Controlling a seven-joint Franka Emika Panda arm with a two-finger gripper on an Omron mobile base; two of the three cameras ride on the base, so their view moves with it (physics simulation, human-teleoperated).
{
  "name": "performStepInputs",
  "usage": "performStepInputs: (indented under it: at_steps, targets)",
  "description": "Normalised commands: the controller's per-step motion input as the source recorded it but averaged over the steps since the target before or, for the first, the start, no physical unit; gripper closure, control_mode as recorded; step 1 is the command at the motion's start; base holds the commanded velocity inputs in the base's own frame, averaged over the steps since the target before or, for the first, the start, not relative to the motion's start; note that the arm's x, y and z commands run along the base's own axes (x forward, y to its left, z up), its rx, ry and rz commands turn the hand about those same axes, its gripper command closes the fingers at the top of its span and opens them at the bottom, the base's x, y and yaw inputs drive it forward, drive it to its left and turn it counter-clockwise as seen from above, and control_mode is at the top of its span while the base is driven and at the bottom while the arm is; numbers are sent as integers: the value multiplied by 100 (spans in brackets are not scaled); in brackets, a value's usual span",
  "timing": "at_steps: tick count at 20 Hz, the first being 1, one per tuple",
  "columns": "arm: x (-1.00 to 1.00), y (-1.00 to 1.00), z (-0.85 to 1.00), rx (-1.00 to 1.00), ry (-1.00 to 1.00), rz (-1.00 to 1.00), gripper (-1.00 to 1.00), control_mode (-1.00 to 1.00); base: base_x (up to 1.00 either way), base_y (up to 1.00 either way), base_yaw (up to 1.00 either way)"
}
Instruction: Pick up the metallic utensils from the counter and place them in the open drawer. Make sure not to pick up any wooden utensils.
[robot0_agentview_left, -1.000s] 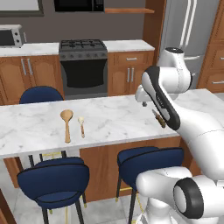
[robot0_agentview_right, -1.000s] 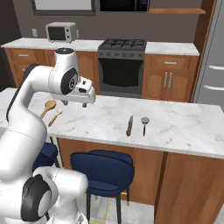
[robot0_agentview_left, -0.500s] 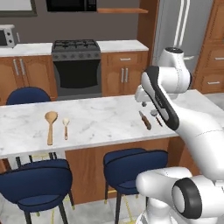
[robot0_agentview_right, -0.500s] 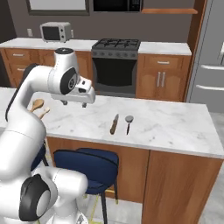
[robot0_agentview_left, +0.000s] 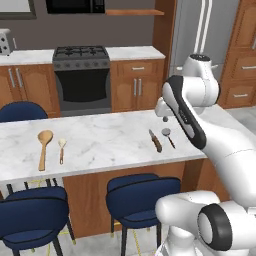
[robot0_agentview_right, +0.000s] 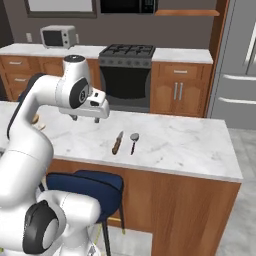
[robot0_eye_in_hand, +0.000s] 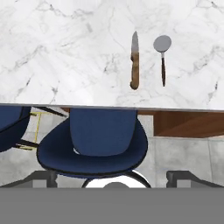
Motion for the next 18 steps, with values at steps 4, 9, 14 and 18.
performStepInputs:
  at_steps: [4, 9, 14, 18]
  targets:
    - [0, 0, 0, 0, 0, 0, -100, 100, 54, -14, 0]
    - [0, 0, 0, 0, 0, 0, -100, 100, 58, -13, 0]
    - [12, 0, 0, 0, 0, 0, -100, -100, 32, -2, 0]
    - [54, 0, -1, -2, 6, -1, -100, -100, 0, 0, 0]
